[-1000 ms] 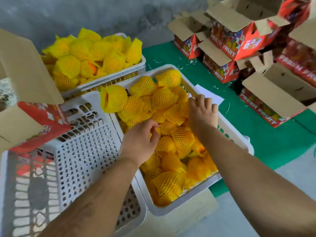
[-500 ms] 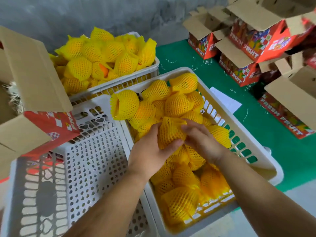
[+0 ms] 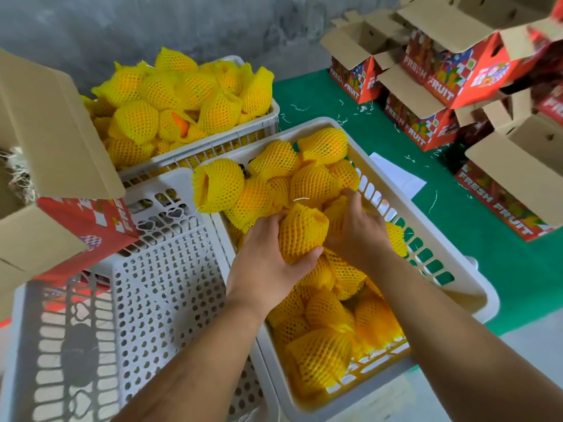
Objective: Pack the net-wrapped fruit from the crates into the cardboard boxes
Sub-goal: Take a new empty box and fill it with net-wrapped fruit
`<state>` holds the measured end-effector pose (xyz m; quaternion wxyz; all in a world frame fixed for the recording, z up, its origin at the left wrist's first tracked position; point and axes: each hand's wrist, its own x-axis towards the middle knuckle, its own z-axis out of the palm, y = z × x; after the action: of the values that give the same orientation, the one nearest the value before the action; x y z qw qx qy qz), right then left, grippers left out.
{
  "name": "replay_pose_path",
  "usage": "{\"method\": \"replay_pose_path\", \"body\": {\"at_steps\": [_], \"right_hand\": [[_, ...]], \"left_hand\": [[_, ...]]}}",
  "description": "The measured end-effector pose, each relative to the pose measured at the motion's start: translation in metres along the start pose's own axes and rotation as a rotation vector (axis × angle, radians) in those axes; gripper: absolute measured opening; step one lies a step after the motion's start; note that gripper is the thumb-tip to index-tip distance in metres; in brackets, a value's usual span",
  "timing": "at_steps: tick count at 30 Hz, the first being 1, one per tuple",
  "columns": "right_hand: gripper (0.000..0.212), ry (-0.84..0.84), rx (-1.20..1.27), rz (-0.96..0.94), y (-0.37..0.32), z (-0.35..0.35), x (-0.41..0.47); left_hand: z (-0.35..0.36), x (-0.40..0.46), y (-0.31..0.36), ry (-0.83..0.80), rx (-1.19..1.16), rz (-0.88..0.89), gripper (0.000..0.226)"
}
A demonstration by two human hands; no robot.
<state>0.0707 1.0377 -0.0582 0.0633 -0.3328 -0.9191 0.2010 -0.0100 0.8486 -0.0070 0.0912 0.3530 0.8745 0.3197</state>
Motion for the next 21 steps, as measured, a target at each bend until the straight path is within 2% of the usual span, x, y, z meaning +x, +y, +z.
{"method": "replay_pose_path", "body": {"at_steps": [1, 3, 7, 10, 13, 17, 19, 21], "right_hand": [[0.098, -0.059, -0.095, -0.035, 0.001, 0.001, -0.002], [0.097, -0.08, -0.132, -0.049, 0.004, 0.001, -0.005], [0.083, 0.027, 0.004, -0.011, 0.0, -0.018, -0.014], [0.088, 0.138, 0.18, 0.112, -0.016, -0.037, -0.038], [0.079, 0.085, 0.6, 0.254, -0.039, -0.051, -0.078], [0.049, 0.132, 0.846, 0.266, -0.092, -0.054, -0.139], [0.04, 0.171, 0.98, 0.212, -0.124, -0.047, -0.166], [0.035, 0.106, 1.185, 0.201, -0.159, -0.036, -0.185]], "left_hand": [[0.0, 0.0, 0.001, 0.0, -0.003, 0.0, 0.085], [0.0, 0.001, 0.001, 0.001, 0.003, 0.005, 0.085], [-0.001, 0.002, 0.002, -0.001, 0.013, -0.012, 0.084], [-0.005, -0.003, 0.004, 0.022, -0.071, -0.011, 0.081], [-0.016, -0.019, 0.007, 0.038, -0.258, 0.003, 0.074], [-0.047, -0.072, 0.004, 0.01, -0.747, -0.013, 0.057], [-0.066, -0.105, -0.006, 0.072, -0.905, -0.107, 0.047], [-0.089, -0.138, -0.023, 0.127, -1.001, -0.247, 0.054]]}}
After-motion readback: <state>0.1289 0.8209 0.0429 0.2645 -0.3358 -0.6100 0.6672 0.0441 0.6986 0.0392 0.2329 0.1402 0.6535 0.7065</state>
